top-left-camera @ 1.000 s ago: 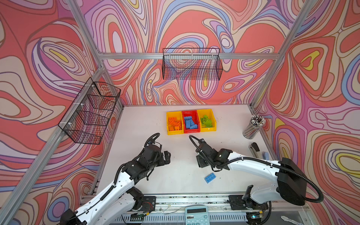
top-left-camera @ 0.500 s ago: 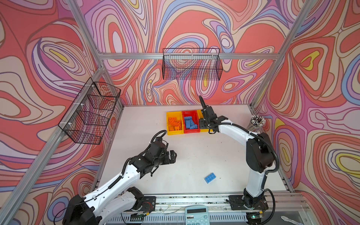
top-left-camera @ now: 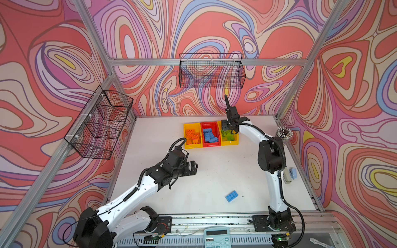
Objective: Sort the legos into containers by color
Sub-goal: Place the lego in the container, then pick up the lego from the bottom-center of the table.
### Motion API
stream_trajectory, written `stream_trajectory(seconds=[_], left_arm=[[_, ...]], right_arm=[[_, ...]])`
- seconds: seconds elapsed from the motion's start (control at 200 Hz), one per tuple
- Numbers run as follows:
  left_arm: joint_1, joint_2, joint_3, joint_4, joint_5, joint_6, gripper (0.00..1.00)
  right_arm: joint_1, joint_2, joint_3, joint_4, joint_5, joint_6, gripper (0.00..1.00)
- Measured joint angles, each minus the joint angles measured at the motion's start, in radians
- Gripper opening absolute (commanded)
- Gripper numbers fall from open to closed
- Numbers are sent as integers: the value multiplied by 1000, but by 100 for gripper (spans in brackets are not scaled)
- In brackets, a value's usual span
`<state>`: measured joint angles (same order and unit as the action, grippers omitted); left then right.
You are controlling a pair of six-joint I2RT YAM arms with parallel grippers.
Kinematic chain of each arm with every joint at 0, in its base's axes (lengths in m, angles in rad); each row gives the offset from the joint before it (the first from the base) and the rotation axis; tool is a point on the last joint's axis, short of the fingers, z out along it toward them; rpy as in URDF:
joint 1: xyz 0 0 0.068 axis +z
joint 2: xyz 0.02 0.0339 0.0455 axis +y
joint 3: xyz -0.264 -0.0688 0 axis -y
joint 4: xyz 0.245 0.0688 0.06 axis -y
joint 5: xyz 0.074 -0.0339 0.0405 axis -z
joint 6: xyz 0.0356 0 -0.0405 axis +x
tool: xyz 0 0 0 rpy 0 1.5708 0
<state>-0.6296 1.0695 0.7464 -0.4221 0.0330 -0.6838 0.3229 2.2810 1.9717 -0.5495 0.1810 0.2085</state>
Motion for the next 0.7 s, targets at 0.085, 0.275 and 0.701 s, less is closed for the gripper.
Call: stream_trajectory(seconds=[0.085,0.275,0.701], left_arm=[[0,18,7,0,0,2,100],[0,25,9,0,0,10,100],[0,-114,-71,-4,0,11,100]], right_arm=[[1,-12,-12,3,-23,-7,92],[6,-182,-229,11,-70,3,95],[293,-805,-915,-3,-63,95,97]])
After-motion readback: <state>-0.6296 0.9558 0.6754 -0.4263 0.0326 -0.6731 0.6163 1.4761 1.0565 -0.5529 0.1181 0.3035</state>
